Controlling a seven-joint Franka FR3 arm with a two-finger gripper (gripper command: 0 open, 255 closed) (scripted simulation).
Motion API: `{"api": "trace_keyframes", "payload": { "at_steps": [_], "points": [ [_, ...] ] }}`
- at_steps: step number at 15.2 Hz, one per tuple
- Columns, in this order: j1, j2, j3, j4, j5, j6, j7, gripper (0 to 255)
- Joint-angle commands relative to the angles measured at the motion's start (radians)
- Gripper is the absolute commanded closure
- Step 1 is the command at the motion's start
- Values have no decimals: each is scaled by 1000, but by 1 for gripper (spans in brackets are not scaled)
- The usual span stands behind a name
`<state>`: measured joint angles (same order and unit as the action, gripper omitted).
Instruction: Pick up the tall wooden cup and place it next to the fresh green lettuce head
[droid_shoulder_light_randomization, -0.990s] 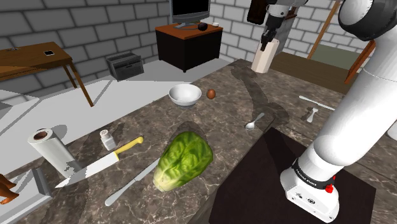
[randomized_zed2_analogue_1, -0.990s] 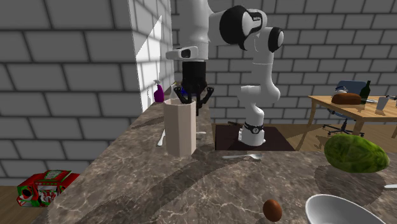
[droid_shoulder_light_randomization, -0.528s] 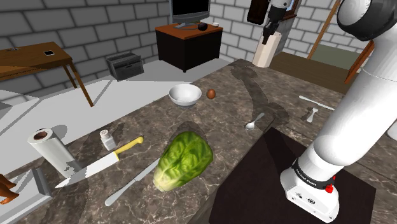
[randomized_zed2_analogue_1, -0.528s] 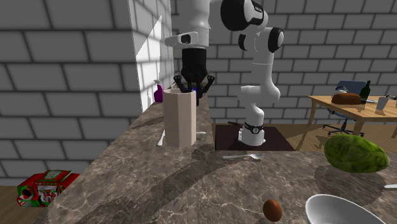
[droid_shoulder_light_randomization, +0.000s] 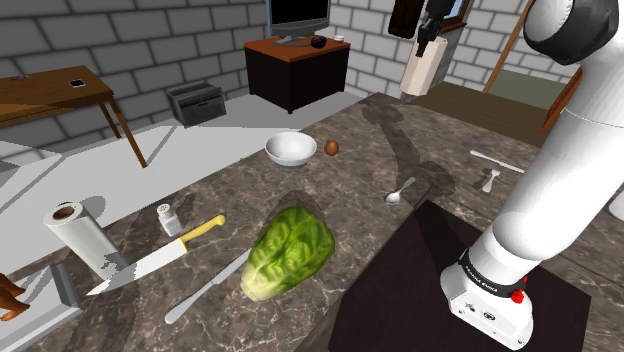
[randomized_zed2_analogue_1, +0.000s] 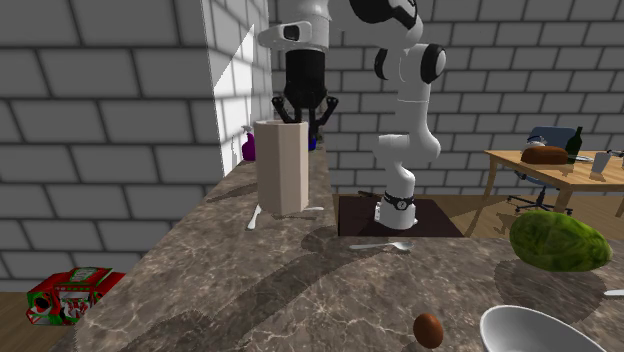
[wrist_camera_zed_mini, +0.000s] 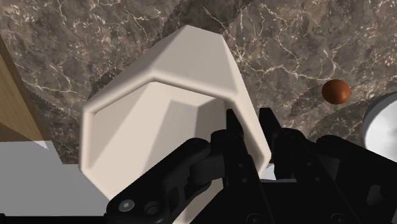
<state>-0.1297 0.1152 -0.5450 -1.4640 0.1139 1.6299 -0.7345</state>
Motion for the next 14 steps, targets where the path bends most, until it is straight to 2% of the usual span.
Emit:
{"api": "trace_keyframes", "payload": {
  "at_steps": [1, 3, 8, 14],
  "points": [
    [-5, 11, -2, 41, 6, -31, -4, 255],
    [-9, 19, -4, 69, 11, -52, -5, 255],
    [82, -178, 59, -146, -99, 0, 138, 255],
    [135, -362, 165, -335, -173, 20, 307, 255]
  ]
}}
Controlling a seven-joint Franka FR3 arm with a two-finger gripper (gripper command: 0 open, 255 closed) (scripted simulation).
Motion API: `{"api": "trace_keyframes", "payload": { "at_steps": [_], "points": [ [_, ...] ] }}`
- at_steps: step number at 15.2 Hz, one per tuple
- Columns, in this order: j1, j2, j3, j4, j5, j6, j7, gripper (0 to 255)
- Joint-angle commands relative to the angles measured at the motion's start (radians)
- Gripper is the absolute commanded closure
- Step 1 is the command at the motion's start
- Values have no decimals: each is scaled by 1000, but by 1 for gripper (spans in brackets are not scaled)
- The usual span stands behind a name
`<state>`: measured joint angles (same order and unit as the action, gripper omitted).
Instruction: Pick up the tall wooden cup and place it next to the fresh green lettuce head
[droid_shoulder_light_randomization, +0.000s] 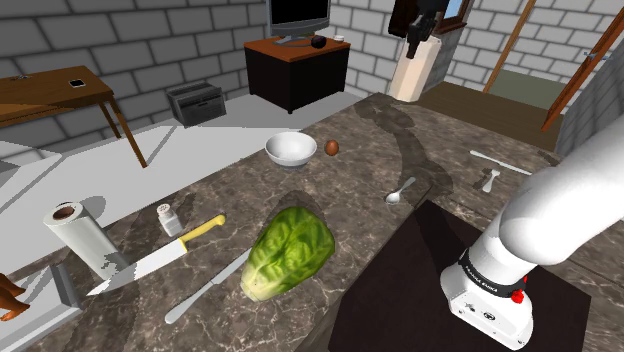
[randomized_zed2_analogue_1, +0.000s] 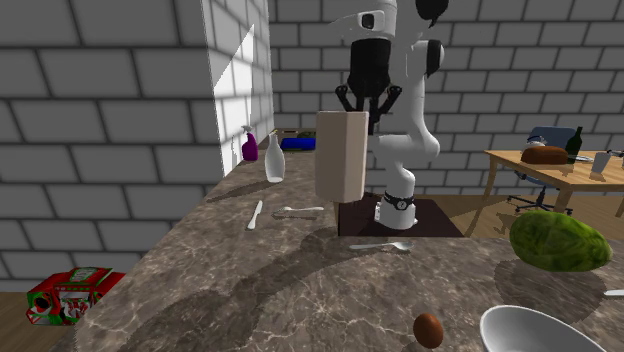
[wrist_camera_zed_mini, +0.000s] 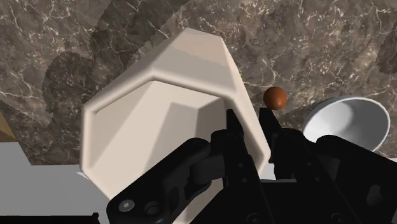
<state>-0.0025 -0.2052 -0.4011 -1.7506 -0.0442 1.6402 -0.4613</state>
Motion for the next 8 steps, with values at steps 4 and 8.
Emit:
{"api": "trace_keyframes", "payload": {
  "at_steps": [4, 8],
  "points": [
    [30, -138, 97, -144, -34, 10, 139, 255],
    [52, -216, 174, -220, -34, 4, 240, 255]
  ]
}}
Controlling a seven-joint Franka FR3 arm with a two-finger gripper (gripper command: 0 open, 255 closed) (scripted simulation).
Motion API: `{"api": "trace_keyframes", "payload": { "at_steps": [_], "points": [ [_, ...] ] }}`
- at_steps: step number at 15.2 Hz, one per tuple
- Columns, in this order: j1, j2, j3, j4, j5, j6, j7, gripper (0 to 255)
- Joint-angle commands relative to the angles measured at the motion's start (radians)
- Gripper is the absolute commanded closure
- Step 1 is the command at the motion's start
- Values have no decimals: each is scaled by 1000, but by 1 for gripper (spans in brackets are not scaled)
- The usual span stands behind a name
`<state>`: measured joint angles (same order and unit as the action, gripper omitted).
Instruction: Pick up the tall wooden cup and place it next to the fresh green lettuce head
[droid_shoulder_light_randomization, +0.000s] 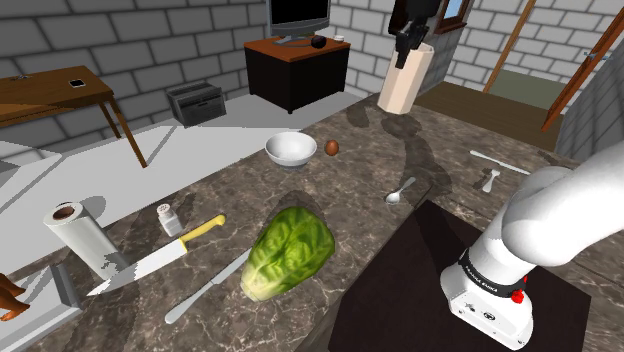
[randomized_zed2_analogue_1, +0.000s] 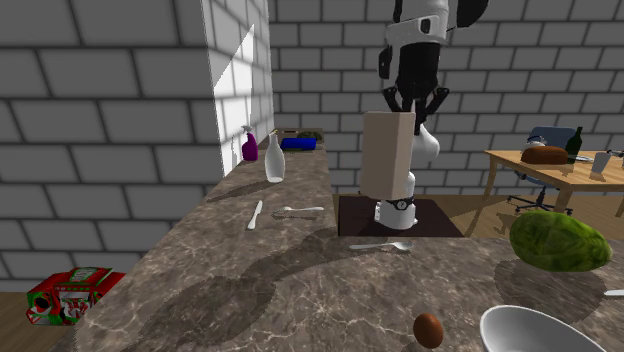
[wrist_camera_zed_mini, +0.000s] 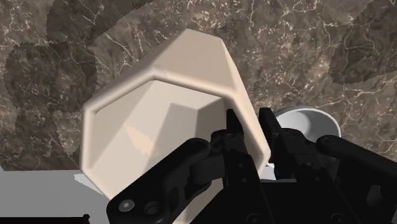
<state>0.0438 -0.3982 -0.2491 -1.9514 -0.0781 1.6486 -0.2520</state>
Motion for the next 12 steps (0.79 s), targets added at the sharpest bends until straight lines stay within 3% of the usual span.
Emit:
{"api": "trace_keyframes", "payload": {
  "at_steps": [1, 12],
  "points": [
    [12, -40, 41, -35, 2, -6, 55, 255],
    [84, -157, 253, -138, 69, -27, 322, 255]
  ]
}}
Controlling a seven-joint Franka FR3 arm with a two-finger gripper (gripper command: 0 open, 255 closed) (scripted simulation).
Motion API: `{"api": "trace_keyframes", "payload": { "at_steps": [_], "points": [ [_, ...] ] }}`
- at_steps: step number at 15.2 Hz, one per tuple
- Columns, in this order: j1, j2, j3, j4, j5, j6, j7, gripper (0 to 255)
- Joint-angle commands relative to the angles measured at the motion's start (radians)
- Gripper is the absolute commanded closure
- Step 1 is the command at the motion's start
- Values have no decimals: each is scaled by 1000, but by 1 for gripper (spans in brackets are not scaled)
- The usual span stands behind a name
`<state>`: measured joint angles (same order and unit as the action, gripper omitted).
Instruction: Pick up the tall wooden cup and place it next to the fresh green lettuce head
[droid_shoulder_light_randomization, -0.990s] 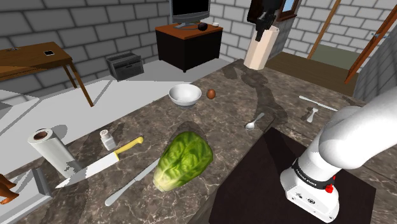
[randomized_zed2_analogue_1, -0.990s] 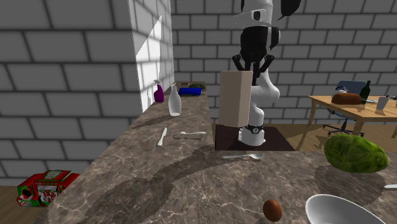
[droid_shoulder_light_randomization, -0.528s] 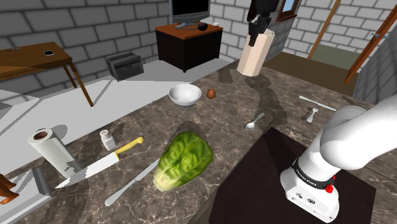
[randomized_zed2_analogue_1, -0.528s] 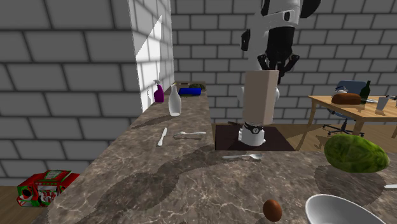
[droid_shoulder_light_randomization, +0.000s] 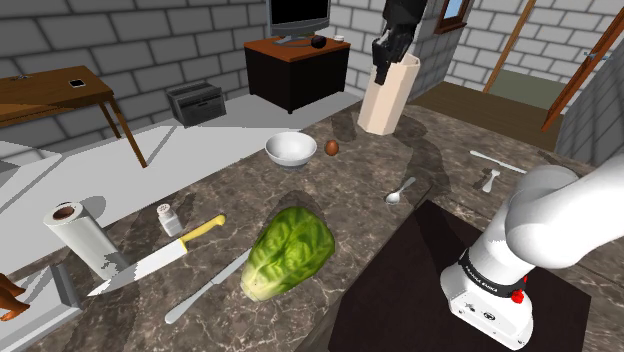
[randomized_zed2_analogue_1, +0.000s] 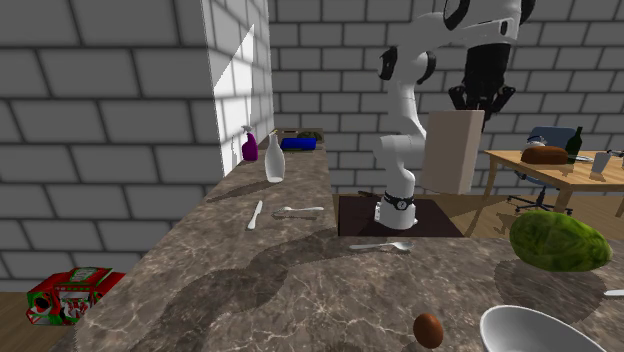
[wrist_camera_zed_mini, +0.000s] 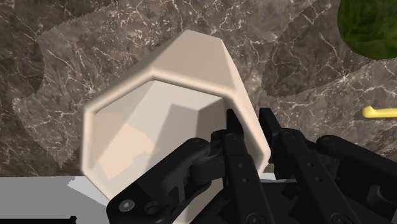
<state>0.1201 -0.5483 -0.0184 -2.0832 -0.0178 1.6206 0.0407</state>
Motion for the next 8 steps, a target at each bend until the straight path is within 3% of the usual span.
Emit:
{"api": "trace_keyframes", "payload": {
  "at_steps": [1, 8],
  "points": [
    [15, -11, 42, -9, 17, -1, 53, 255],
    [65, -9, 180, 2, 76, -7, 224, 255]
  ]
}}
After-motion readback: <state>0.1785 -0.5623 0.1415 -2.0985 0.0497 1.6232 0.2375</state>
